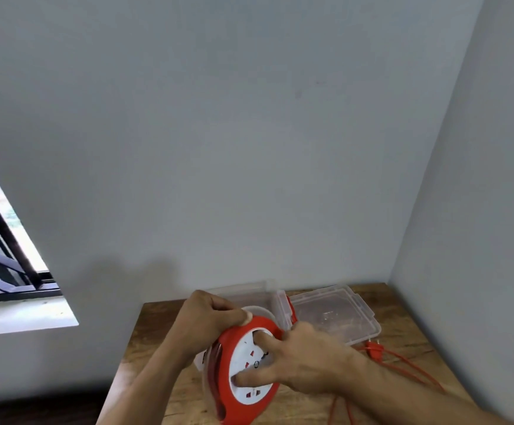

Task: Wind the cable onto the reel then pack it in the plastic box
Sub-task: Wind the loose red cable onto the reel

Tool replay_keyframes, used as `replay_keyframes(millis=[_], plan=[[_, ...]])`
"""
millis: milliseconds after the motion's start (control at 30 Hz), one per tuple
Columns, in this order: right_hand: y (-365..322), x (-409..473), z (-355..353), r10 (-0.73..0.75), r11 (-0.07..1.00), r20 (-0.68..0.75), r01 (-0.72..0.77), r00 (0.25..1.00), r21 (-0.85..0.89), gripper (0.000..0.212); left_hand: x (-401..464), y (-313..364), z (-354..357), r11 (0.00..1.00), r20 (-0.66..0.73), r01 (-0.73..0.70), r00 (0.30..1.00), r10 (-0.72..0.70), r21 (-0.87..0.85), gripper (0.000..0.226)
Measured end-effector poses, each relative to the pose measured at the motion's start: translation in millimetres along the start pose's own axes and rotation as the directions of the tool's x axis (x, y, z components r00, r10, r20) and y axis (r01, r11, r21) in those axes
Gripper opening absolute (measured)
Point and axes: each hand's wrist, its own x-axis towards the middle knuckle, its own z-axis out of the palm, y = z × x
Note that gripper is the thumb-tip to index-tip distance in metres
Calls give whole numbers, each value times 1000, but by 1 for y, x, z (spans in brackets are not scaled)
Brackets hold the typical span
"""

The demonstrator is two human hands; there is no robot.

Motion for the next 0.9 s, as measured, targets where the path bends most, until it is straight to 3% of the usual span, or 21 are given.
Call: replay_keyframes(millis=[133, 200, 233, 300, 333, 400, 467, 500, 533, 567, 600, 667, 733, 767, 833, 900], plan=[[-6, -2, 11, 115, 989, -191, -131, 975, -72, 39, -1, 0, 3, 994, -134, -38, 991, 24, -101, 12], [-12, 2, 14, 320, 946, -265, -324, 909, 31, 49, -1, -1, 3, 981, -225, -90, 973, 50, -174, 25], [-16, 6, 14, 467, 884, -286, -450, 837, 125, 56, -2, -2, 5, 973, -262, -122, 963, 68, -197, 27], [-24, 16, 3, 755, 653, -238, -673, 611, 346, 61, -4, -3, 10, 957, -330, -184, 938, 103, -223, 22], [-30, 21, 1, 855, 494, -126, -715, 503, 495, 62, -6, -4, 13, 953, -367, -209, 923, 117, -221, 16], [-44, 33, -2, 938, 140, 114, -660, 327, 738, 60, -6, -9, 19, 953, -423, -246, 893, 153, -175, 20], [-53, 44, -6, 910, -259, 378, -480, 170, 838, 51, -7, -14, 25, 955, -441, -267, 878, 187, -125, 26], [-55, 48, -9, 834, -479, 537, -321, 125, 817, 43, -8, -17, 27, 956, -445, -271, 874, 194, -116, 27], [-54, 50, -10, 726, -656, 676, -169, 126, 736, 35, -7, -20, 29, 955, -453, -269, 872, 187, -123, 27], [-55, 51, -12, 641, -754, 754, -62, 143, 653, 29, -7, -22, 30, 954, -464, -258, 871, 163, -150, 26], [-55, 51, -14, 603, -789, 780, -23, 166, 615, 24, -5, -25, 28, 952, -470, -239, 874, 125, -191, 24], [-55, 47, -19, 630, -753, 753, -90, 192, 652, 26, -3, -28, 25, 941, -461, -189, 886, 40, -281, 19], [-53, 38, -25, 733, -574, 648, -324, 206, 752, 36, -1, -29, 21, 920, -442, -141, 896, -38, -366, 14], [-52, 31, -30, 810, -380, 541, -498, 227, 779, 40, -1, -29, 19, 902, -427, -122, 901, -73, -414, 11], [-49, 13, -37, 883, 163, 249, -759, 397, 630, 42, -1, -28, 13, 870, -382, -88, 916, -121, -485, 5], [-46, 1, -40, 753, 581, 13, -675, 657, 454, 40, -1, -24, 6, 868, -311, -48, 942, -125, -494, 8]])
